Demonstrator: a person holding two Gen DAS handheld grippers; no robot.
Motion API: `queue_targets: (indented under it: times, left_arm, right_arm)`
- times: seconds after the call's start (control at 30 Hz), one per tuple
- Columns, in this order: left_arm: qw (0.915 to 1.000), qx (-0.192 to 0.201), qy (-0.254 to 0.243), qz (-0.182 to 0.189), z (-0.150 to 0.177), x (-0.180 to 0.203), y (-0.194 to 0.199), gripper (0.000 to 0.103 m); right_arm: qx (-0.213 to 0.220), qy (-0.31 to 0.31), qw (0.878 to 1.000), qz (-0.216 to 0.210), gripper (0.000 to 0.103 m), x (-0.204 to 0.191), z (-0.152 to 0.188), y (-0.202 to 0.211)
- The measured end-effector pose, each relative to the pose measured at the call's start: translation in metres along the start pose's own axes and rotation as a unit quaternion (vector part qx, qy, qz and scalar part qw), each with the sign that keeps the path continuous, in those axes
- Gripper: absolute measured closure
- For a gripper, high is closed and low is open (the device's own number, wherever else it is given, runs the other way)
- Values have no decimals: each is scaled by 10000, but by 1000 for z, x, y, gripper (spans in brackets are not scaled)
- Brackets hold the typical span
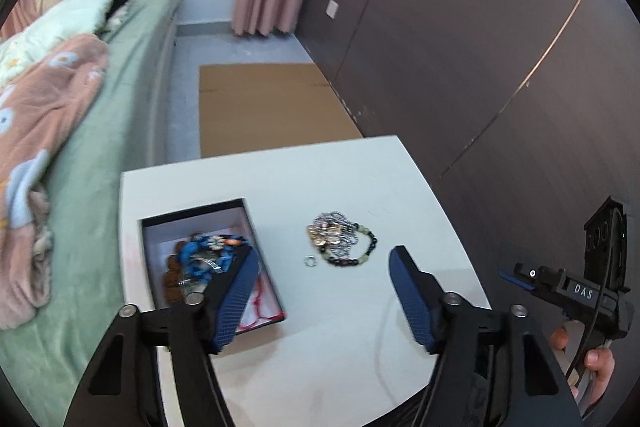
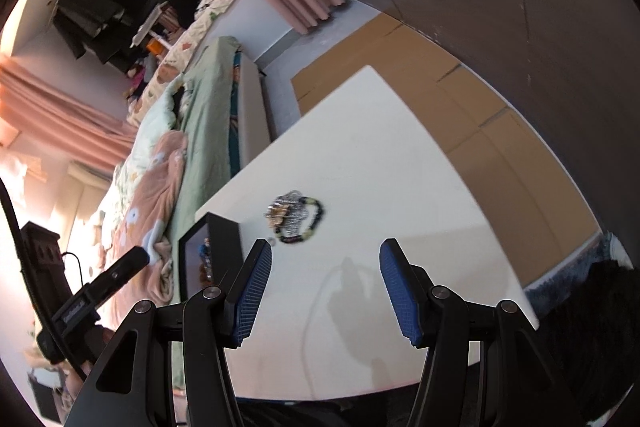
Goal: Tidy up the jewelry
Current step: 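Grasp the silver chain with gold charm with the left tool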
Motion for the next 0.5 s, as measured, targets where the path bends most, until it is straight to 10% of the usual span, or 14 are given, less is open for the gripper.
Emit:
queue_targets:
  times: [0.5]
  left_arm:
    - [9966, -815, 138, -10, -17, 13, -91, 57]
  right_arm:
    - [-121, -292, 9995, -20, 46, 43, -7, -18]
Point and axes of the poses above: each gripper's, at about its wrist camera, not at the fingertips, and y roughly against the way its jaws point, x to its right, z to its underside, the point moved 10 cm from there along -y, roughly the way its jaws point, and after that the axes turned 6 degrees about -x, right-handed, at the moved point
